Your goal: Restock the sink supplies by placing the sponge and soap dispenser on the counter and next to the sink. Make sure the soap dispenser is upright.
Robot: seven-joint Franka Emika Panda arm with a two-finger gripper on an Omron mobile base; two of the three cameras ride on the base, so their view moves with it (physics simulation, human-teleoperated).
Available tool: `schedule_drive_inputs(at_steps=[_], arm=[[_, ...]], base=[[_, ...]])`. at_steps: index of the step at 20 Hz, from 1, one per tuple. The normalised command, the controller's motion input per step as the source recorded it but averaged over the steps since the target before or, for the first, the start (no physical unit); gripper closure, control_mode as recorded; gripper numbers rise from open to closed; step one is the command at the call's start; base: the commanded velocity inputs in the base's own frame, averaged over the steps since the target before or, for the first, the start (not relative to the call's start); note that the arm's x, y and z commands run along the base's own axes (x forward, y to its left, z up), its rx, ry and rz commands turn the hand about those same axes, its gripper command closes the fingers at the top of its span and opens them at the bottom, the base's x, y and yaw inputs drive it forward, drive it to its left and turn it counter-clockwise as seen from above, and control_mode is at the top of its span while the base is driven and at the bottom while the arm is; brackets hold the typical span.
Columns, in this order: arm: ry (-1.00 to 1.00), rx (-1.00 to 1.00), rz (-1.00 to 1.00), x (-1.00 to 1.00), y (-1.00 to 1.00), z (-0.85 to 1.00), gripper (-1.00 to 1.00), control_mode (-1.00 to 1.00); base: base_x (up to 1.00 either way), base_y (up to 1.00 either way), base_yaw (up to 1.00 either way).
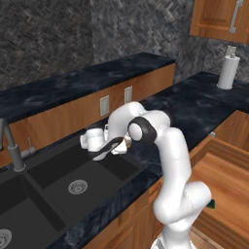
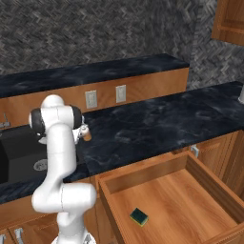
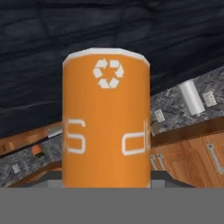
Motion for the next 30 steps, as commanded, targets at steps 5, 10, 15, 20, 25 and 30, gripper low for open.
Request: schedule_drive_inputs(at_steps=[5, 10, 15, 20, 25, 30], arm=[[0.14, -0.06, 0.00, 0.38, 0.00, -0.34, 1.00, -1.00], [0.19, -0.05, 0.00, 0.27, 0.00, -0.26, 1.00, -1.00], [0.01, 0.00, 0.00, 0.03, -0.12, -0.50, 1.00, -1.00], [0.00, 0.00, 0.00, 0.00, -0.21, -0.29, -1.00, -1.00], [-0.01, 0.03, 0.02, 0.12, -0.07, 0.00, -1.00, -1.00], [-0.05, 0.01, 0.00, 0.00, 0.00, 0.00, -1.00, -1.00]], base=[[0.00, 0.00, 0.00], [0.00, 0.00, 0.00], [0.00, 0.00, 0.00], [0.00, 0.00, 0.00], [0.00, 0.00, 0.00], [0.00, 0.00, 0.00]])
